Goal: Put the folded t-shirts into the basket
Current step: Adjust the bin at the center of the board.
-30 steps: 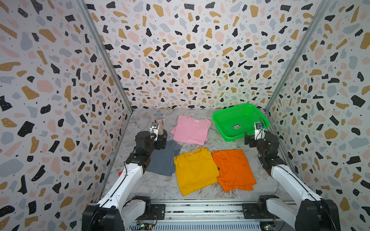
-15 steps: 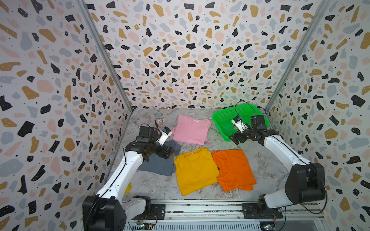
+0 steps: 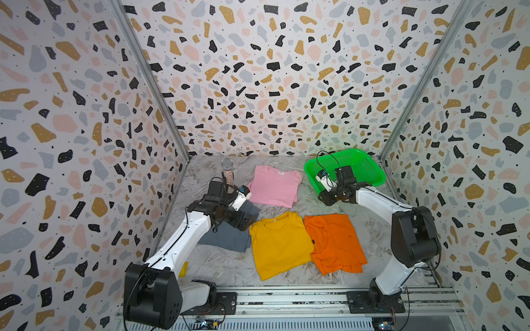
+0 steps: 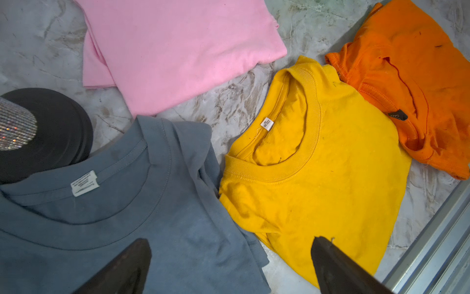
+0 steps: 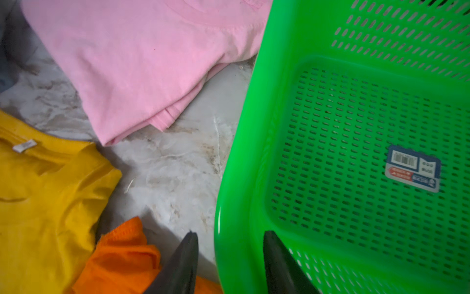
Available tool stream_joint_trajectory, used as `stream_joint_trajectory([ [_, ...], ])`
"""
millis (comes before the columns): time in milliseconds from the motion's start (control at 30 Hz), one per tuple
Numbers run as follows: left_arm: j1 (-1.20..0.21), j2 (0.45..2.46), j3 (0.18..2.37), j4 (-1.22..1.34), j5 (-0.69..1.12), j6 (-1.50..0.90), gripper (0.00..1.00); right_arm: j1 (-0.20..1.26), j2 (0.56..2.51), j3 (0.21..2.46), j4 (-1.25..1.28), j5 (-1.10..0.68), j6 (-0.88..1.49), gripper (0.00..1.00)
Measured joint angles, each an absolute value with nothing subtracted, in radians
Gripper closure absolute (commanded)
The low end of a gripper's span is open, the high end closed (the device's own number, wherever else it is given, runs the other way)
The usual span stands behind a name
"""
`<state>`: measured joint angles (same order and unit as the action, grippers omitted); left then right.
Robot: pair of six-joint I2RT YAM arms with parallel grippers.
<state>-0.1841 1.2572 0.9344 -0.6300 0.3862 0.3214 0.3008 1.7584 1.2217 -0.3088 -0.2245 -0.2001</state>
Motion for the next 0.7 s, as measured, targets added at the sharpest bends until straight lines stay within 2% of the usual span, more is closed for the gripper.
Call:
stream_joint_trajectory([
  [133,-0.186,1.257,0.934,-0.630,0.369,0.321,0.00,0.333,1.829,1.280,-0.294,-0.162,-0.111,0.76],
  [300,-0.186,1.258,0.934,-0.630,0.355,0.321,0.00,0.382,1.863,1.334,-0.296,-0.055,-0.001,0.81],
  [533,-0.188,1.275,0.934,-0.630,0.354,0.320,0.00,0.436,1.963,1.469,-0.336,0.038,0.118,0.81],
  [700,-0.199,1.288,0.934,-0.631,0.355,0.318,0.00,0.459,2.031,1.574,-0.379,0.058,0.170,0.77],
])
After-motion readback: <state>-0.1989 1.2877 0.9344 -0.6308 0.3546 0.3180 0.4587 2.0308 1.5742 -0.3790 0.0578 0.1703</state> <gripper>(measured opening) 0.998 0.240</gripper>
